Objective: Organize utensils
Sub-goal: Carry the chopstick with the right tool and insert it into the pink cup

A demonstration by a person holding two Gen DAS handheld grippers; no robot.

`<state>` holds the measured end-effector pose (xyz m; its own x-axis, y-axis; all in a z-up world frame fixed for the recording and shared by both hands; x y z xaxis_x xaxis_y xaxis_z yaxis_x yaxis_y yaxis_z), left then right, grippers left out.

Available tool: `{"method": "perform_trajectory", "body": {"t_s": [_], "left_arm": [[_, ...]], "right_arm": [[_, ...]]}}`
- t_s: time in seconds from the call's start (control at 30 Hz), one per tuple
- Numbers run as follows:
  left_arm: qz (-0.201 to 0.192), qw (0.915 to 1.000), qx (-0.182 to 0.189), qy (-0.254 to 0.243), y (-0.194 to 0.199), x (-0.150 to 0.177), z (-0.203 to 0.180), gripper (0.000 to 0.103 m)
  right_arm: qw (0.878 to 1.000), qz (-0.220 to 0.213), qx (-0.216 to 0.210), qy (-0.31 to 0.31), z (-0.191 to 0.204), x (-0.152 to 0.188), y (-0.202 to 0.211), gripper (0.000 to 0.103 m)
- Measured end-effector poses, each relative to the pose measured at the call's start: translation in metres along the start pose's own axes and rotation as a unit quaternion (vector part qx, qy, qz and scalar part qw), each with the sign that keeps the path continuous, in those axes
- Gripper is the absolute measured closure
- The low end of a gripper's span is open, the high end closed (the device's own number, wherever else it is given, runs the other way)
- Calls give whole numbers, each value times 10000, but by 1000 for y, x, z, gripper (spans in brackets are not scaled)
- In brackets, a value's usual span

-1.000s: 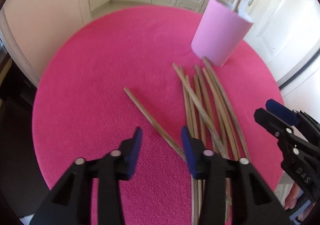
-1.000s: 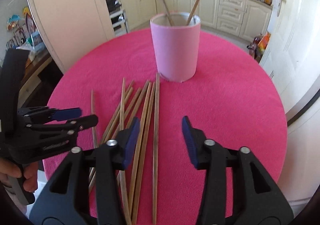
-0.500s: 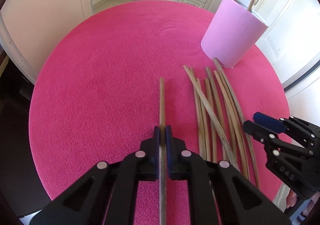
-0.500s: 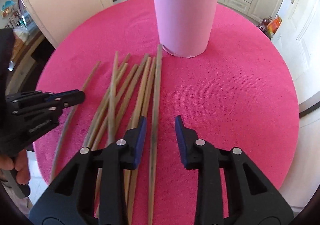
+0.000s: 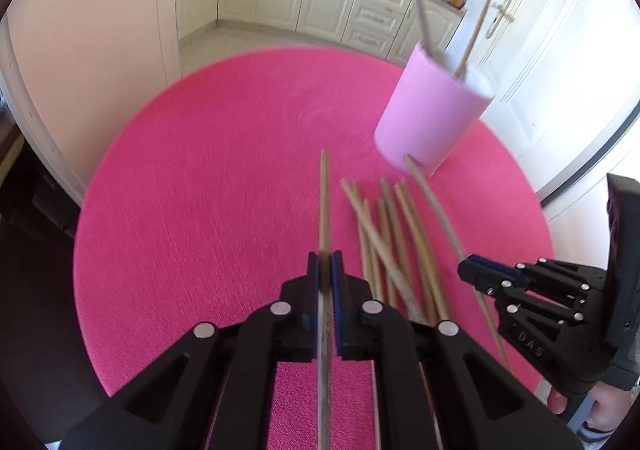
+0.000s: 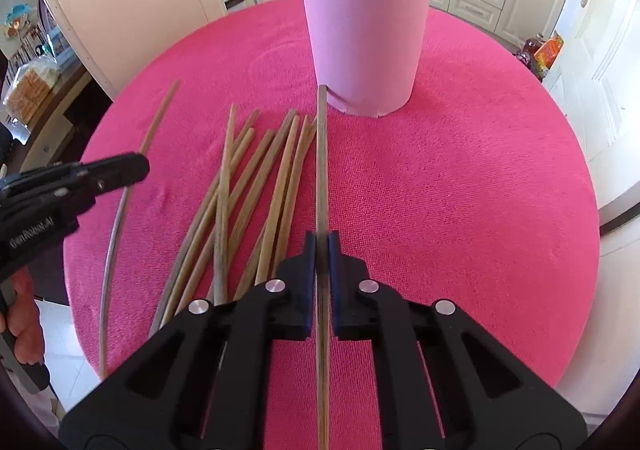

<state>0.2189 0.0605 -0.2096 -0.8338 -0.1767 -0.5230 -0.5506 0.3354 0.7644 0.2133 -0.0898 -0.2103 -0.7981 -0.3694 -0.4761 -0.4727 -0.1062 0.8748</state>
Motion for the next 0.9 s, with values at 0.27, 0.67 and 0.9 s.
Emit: {"method": "perform_trajectory", "body": {"t_s": [0.27, 0.67, 0.9], "left_arm": [[-501, 9980, 197, -338, 34, -22, -35, 97], [-1015, 9890, 474, -969, 56, -63, -90, 97], [-1525, 9780, 633, -1272, 66, -99, -123, 97]], "right_arm": [[9981, -529, -298, -137, -1, -13, 32, 96], [9682, -2136, -901, -945, -21, -55, 91, 96], [9377, -3030, -953, -1405, -44, -85, 118, 96]]}}
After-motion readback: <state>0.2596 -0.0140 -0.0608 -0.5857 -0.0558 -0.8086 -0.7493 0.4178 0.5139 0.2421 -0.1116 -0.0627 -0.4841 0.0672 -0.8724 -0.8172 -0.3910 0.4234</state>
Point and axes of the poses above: each gripper's, at about its wrist camera, not at the fingertips, and y roughly against the way its jaws point, z to its left, x to its underside, the point moved 10 cm from there along -y, roughly the way its jaws point, and after that the axes turned 13 degrees about x, right-handed, at the moved point
